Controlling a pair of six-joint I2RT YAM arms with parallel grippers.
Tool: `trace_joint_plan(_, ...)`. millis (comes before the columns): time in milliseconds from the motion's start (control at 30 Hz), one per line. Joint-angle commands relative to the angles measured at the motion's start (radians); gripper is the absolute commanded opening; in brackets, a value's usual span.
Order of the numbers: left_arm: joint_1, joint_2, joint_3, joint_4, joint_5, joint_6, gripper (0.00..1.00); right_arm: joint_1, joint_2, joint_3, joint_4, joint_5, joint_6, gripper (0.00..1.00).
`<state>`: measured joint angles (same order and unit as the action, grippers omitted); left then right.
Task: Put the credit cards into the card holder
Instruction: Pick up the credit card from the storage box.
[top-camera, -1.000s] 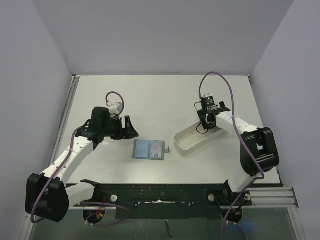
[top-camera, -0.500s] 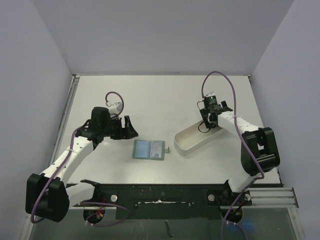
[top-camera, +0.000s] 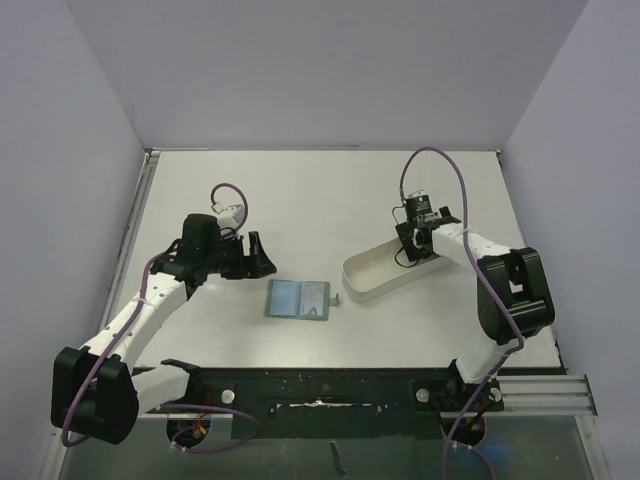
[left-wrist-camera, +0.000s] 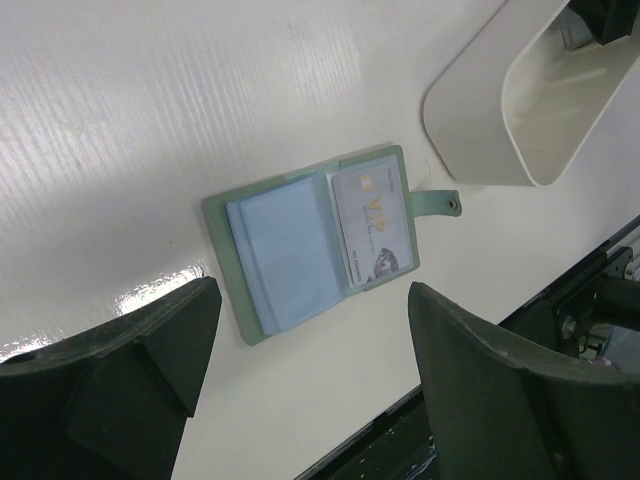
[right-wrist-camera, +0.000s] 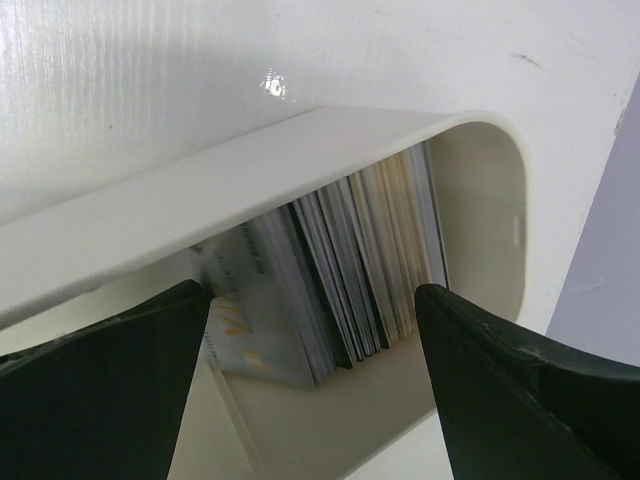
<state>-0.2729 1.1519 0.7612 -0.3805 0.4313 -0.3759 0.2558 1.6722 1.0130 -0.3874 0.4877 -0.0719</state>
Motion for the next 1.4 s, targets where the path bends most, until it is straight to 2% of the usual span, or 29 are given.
trace_joint_plan(0,0.007,-0.012,0.001,0.054,0.033,0.022,0.75,0.005,0.018,0.012,0.035,0.044,0.001,0.85)
trace_joint_plan(200,0.007,-0.017,-0.001,0.056,0.034,0.020,0.75,0.010,-0.010,-0.005,0.056,0.104,0.007,0.80)
trace_joint_plan(800,0.007,-0.027,-0.002,0.057,0.034,0.020,0.75,0.011,-0.001,0.020,0.052,0.124,0.020,0.55)
trace_joint_plan(1000,0.006,-0.029,-0.003,0.059,0.034,0.019,0.75,0.012,0.000,0.046,0.029,0.144,0.033,0.51)
trace_joint_plan(1133,0.006,-0.036,-0.011,0.060,0.057,0.017,0.75,0.013,-0.008,0.046,0.031,0.148,0.040,0.42)
trace_joint_plan(1367,0.006,-0.034,-0.009,0.061,0.061,0.017,0.75,0.013,-0.004,0.046,0.016,0.166,0.037,0.35)
